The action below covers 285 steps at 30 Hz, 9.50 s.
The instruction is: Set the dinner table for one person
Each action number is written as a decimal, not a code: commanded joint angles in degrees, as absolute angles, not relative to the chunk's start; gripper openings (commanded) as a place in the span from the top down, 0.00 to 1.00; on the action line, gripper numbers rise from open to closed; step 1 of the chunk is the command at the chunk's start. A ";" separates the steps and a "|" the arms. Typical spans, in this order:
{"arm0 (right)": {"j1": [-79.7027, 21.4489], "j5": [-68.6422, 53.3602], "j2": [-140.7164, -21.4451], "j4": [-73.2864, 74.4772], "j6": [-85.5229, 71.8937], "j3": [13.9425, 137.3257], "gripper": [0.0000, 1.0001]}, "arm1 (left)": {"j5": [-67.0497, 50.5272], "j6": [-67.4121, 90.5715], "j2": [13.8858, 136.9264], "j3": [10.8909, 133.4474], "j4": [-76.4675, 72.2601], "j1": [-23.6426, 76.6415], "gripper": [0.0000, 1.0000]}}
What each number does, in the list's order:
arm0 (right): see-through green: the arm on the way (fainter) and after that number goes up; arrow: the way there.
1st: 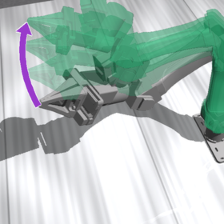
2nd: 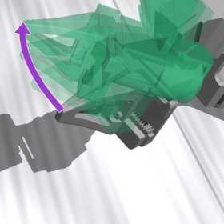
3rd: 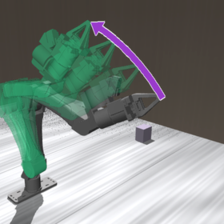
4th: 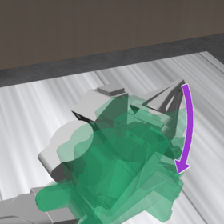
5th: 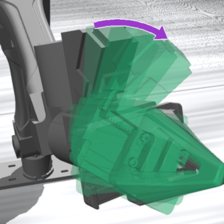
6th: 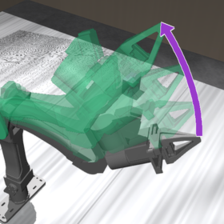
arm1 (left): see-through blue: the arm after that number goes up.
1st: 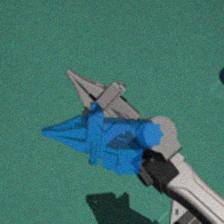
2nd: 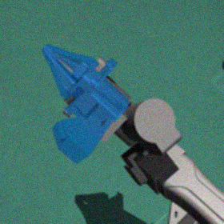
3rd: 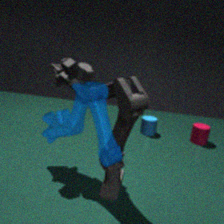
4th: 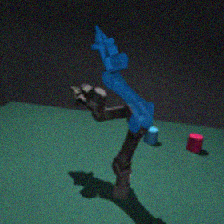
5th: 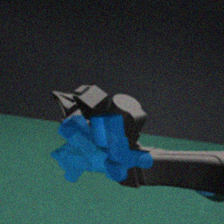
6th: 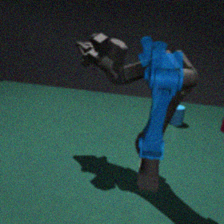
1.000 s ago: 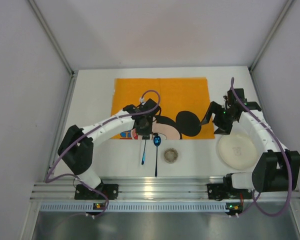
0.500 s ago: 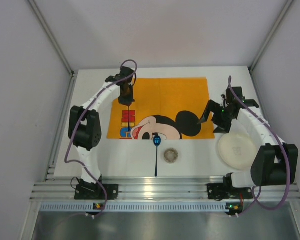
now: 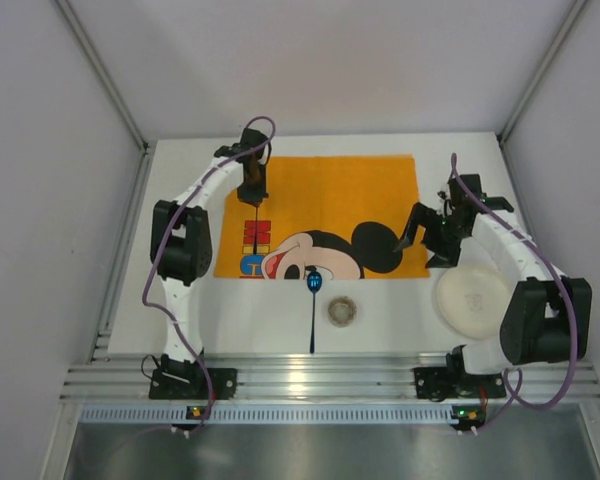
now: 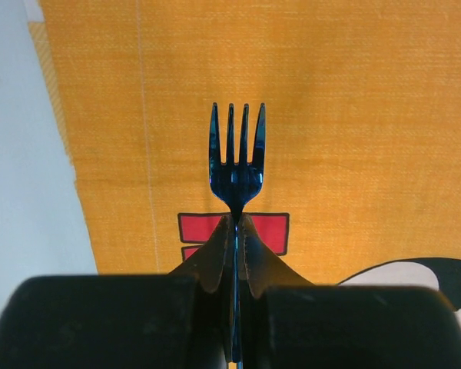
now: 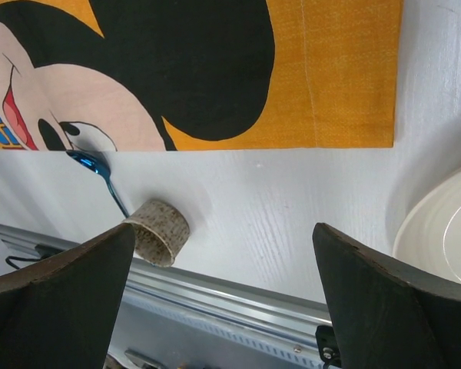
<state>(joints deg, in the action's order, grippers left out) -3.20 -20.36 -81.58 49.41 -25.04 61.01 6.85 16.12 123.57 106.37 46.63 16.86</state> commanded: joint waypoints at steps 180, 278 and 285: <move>-41.66 -0.79 -105.48 36.82 -24.00 109.10 0.00 | 14.77 29.18 53.09 67.33 63.55 14.33 0.02; -9.23 -0.18 -135.35 55.63 -26.72 129.81 1.00 | 11.78 29.35 59.94 65.65 58.80 14.33 0.02; -8.44 3.16 -139.30 55.02 -28.91 131.92 1.00 | 12.66 29.62 62.22 67.24 58.62 14.33 0.02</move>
<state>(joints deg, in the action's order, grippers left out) -9.41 1.43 -138.06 54.94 -27.29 128.05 11.49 28.86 61.47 64.84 58.30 14.59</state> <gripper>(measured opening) 0.065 0.982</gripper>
